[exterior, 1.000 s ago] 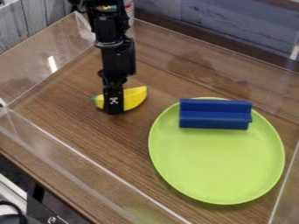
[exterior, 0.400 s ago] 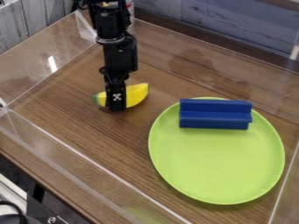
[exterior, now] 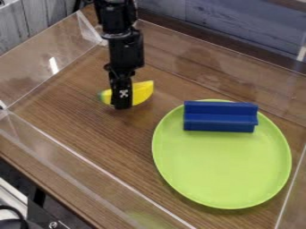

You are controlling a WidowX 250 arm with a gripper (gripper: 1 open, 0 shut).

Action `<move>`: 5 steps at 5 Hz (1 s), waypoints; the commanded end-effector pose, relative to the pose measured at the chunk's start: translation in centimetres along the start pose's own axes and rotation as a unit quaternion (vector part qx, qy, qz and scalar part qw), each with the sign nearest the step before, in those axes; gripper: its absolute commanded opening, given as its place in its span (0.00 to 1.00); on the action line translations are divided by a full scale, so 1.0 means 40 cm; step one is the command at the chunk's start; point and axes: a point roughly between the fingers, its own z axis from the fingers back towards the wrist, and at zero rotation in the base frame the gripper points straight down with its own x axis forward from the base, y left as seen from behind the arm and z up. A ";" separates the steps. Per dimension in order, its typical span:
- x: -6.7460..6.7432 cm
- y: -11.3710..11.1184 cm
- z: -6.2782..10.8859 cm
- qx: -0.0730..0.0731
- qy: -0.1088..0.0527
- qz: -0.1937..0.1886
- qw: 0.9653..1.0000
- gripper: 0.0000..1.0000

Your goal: Put the banana in the green plate

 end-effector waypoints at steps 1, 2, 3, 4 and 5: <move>0.022 0.005 0.057 0.032 -0.015 -0.004 0.999 0.00; 0.029 0.002 0.059 0.032 -0.016 -0.004 0.999 0.00; 0.040 -0.005 0.058 0.032 -0.017 -0.008 0.999 0.00; 0.062 -0.031 0.067 0.034 -0.017 -0.017 0.999 0.00; 0.093 -0.069 0.075 0.036 -0.018 -0.028 0.999 0.00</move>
